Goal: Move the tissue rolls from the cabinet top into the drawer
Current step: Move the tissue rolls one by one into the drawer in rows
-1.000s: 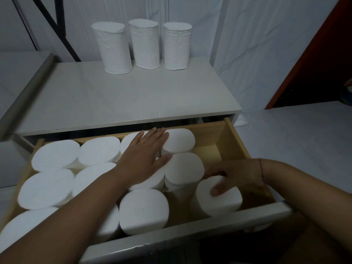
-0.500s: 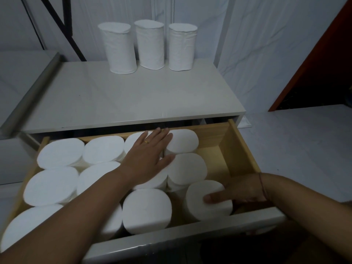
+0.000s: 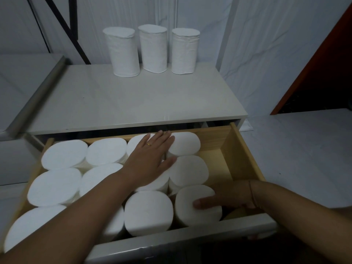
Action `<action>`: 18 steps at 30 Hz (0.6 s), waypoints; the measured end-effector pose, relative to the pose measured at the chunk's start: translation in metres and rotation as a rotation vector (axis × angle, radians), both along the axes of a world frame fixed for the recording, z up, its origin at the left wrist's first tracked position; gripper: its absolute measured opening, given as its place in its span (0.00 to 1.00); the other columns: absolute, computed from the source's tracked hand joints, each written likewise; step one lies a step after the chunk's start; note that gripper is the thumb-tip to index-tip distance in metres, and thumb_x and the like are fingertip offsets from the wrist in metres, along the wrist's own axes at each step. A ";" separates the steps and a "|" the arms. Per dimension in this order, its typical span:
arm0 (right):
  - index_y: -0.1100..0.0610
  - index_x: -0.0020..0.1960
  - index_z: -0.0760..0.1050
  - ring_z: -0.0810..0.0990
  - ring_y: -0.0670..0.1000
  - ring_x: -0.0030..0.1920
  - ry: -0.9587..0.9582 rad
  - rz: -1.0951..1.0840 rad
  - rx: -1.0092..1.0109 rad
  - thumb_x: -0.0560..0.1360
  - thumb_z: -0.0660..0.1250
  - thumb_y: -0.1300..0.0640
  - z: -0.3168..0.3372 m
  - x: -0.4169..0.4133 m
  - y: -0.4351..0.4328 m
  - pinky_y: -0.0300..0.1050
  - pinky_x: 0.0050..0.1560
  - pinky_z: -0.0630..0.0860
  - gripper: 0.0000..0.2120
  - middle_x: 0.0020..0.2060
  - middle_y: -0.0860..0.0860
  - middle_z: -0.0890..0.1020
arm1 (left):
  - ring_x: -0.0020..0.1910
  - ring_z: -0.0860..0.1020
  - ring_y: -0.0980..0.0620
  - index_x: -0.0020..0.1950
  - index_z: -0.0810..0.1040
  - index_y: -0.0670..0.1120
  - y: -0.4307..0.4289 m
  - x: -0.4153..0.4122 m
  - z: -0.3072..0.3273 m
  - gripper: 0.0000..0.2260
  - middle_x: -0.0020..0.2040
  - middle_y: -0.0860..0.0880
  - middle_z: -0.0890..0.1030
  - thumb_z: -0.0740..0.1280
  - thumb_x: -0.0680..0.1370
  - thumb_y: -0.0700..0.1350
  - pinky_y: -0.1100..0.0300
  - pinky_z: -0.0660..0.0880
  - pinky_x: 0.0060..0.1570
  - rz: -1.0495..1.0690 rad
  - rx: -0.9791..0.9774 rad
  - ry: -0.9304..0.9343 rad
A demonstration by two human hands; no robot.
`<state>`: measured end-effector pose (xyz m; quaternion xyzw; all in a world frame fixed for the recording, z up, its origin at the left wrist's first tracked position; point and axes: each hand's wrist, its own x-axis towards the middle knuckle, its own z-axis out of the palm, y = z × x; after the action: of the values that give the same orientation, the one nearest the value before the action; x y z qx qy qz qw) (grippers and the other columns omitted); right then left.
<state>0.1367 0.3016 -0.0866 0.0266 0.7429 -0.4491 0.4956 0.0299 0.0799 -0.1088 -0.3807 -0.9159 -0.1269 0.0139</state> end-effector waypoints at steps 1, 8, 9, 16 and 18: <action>0.37 0.54 0.73 0.81 0.44 0.52 0.009 -0.014 -0.021 0.67 0.69 0.37 -0.001 0.000 -0.003 0.36 0.47 0.79 0.17 0.53 0.43 0.81 | 0.75 0.42 0.59 0.77 0.50 0.51 0.000 0.000 0.000 0.28 0.78 0.53 0.49 0.48 0.79 0.60 0.61 0.36 0.71 0.001 0.000 0.003; 0.35 0.52 0.72 0.81 0.38 0.48 0.065 -0.084 -0.074 0.66 0.70 0.38 -0.003 -0.001 -0.014 0.31 0.41 0.77 0.16 0.50 0.39 0.80 | 0.75 0.42 0.59 0.77 0.51 0.51 0.000 0.000 0.000 0.28 0.78 0.53 0.49 0.50 0.80 0.60 0.62 0.35 0.71 0.003 0.013 -0.002; 0.35 0.52 0.72 0.81 0.38 0.47 0.064 -0.095 -0.075 0.67 0.70 0.38 -0.001 0.000 -0.015 0.31 0.41 0.77 0.15 0.50 0.39 0.80 | 0.75 0.42 0.59 0.77 0.51 0.51 0.000 -0.001 0.000 0.28 0.78 0.54 0.49 0.50 0.79 0.60 0.62 0.35 0.71 0.003 0.013 -0.002; 0.36 0.53 0.72 0.81 0.47 0.52 0.040 -0.117 -0.084 0.66 0.72 0.40 -0.005 -0.001 -0.014 0.43 0.48 0.81 0.17 0.53 0.44 0.80 | 0.73 0.40 0.60 0.77 0.51 0.51 0.001 0.000 0.000 0.33 0.78 0.54 0.49 0.41 0.75 0.65 0.62 0.35 0.71 -0.001 0.007 -0.012; 0.38 0.54 0.72 0.80 0.49 0.54 0.042 -0.120 -0.065 0.67 0.73 0.41 -0.007 -0.003 -0.014 0.46 0.51 0.80 0.19 0.55 0.46 0.80 | 0.73 0.40 0.60 0.77 0.51 0.51 0.001 0.000 0.000 0.33 0.78 0.54 0.49 0.42 0.75 0.65 0.62 0.35 0.71 0.000 0.008 -0.010</action>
<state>0.1337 0.2871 -0.0933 0.0457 0.7352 -0.5025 0.4527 0.0301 0.0809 -0.1091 -0.3798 -0.9155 -0.1326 0.0108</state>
